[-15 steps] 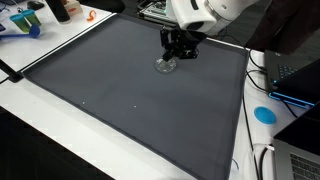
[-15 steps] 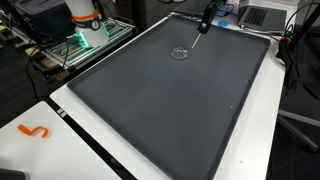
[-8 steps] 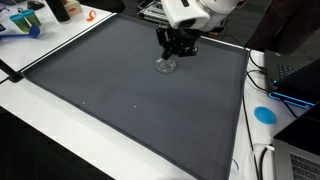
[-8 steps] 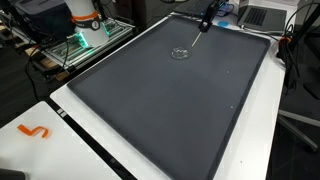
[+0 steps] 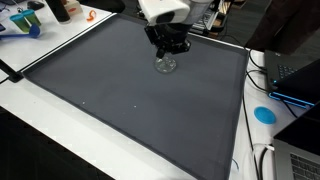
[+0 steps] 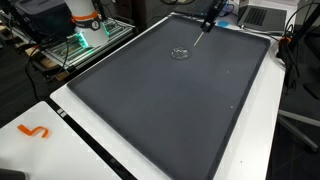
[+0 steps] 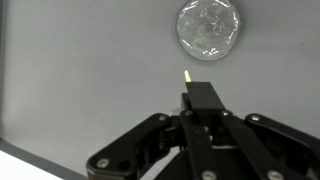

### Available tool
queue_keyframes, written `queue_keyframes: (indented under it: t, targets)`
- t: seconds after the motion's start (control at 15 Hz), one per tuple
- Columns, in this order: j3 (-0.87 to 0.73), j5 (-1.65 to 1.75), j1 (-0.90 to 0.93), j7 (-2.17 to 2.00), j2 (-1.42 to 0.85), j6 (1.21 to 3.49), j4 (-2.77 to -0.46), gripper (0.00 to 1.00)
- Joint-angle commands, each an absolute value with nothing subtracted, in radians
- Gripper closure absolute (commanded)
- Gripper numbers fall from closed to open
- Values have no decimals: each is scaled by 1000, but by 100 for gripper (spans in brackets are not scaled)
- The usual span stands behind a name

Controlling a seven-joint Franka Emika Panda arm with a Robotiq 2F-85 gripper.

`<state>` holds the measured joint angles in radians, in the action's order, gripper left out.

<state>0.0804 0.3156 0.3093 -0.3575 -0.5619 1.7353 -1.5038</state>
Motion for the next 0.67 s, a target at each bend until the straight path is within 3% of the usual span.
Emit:
queue_keyframes:
  t: [0.0,0.6]
  targets:
    - [83,246,270,-283,-574,1709,-1464,97]
    - [92,53,146,-78,-557,1717,-1448,97]
